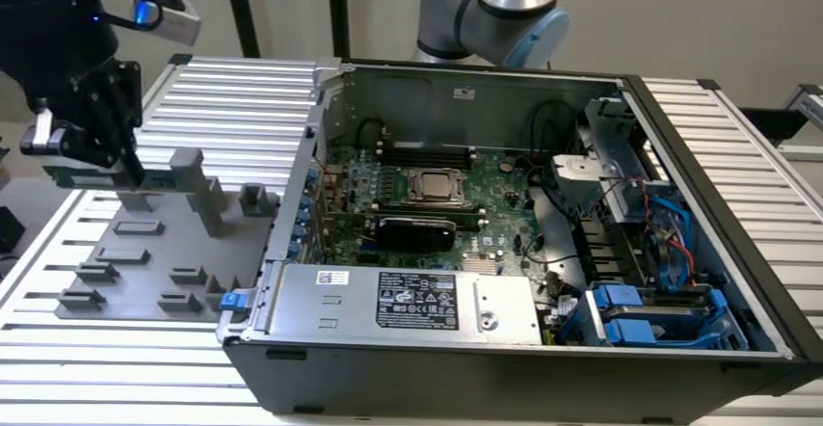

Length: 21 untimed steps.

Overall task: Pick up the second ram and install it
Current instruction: 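Pick up the second ram and move it above second insertion slot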

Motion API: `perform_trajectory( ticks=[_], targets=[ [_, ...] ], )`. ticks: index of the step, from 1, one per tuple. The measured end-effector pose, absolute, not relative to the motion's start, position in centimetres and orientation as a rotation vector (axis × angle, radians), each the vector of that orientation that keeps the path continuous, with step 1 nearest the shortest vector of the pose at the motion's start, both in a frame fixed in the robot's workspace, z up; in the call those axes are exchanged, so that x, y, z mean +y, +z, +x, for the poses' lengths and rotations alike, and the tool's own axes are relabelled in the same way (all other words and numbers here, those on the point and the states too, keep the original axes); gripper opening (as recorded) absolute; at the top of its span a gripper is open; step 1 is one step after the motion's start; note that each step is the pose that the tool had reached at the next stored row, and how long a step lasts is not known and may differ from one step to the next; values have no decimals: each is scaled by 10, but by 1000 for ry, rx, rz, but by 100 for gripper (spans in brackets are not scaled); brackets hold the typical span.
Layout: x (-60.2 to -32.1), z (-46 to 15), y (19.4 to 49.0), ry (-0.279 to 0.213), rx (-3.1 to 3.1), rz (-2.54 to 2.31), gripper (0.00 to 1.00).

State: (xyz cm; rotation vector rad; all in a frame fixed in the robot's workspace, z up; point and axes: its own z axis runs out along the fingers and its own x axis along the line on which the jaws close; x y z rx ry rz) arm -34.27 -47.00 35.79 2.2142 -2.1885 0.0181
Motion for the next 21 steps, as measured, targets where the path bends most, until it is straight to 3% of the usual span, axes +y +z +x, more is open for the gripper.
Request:
perform_trajectory(
  ticks=[11,21],
  targets=[
    [-470,-293,406,9,-2186,2212,0],
    [-470,-247,427,3,-2184,2210,0]
  ],
)
